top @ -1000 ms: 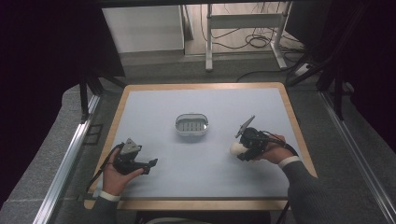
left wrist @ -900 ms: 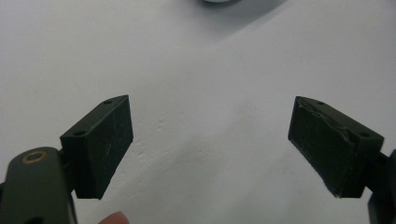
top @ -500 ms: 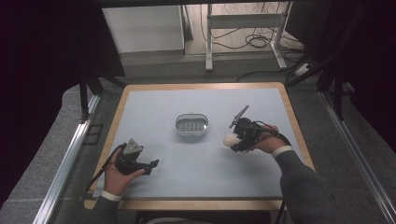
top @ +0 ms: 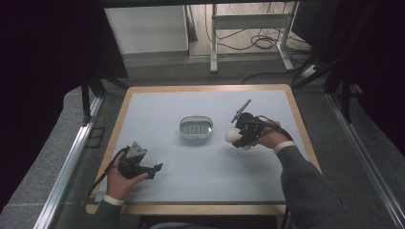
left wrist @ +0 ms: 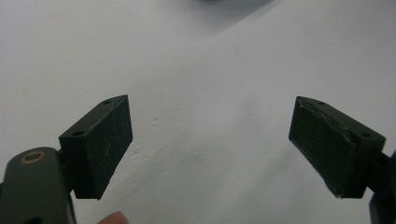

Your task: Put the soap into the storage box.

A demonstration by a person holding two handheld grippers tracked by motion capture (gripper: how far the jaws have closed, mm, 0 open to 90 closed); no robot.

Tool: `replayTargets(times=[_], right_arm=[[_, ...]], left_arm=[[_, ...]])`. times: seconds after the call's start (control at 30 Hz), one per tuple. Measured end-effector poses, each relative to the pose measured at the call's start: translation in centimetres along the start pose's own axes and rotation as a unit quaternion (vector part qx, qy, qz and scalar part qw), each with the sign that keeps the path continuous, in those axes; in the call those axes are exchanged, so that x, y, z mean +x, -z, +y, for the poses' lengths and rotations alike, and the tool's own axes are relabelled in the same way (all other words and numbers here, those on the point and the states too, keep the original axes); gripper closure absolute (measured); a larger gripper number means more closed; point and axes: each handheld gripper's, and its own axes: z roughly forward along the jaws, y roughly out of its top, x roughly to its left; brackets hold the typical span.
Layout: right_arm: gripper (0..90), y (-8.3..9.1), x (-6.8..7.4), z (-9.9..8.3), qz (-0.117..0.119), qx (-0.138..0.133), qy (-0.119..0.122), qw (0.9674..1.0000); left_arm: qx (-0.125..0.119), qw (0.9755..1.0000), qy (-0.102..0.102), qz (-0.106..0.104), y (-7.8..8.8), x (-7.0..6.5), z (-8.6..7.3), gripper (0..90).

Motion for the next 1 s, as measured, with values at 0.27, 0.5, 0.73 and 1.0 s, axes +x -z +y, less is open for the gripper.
replayTargets(times=[0.27,0.5,0.73,1.0], right_arm=[[49.1,0.3,-0.5,0.7,-0.002,-0.005,0.000,1.0000],[49.1,0.5,-0.8,1.7,-0.001,-0.009,0.002,1.0000],[49.1,0.6,-1.0,3.0,-0.002,-0.010,0.009,0.9999],[49.1,0.3,-1.2,4.2,-0.001,-0.011,0.013,0.9999]], left_arm=[[0.004,1.0000,-0.001,-0.002,-0.2,-0.1,0.0,13.9],[0.003,1.0000,-0.002,-0.002,-0.2,-0.1,0.0,13.9],[0.002,1.0000,-0.001,-0.002,-0.1,-0.1,-0.1,13.9],[-0.003,0.9999,0.010,-0.001,0.0,0.4,-0.3,13.8]])
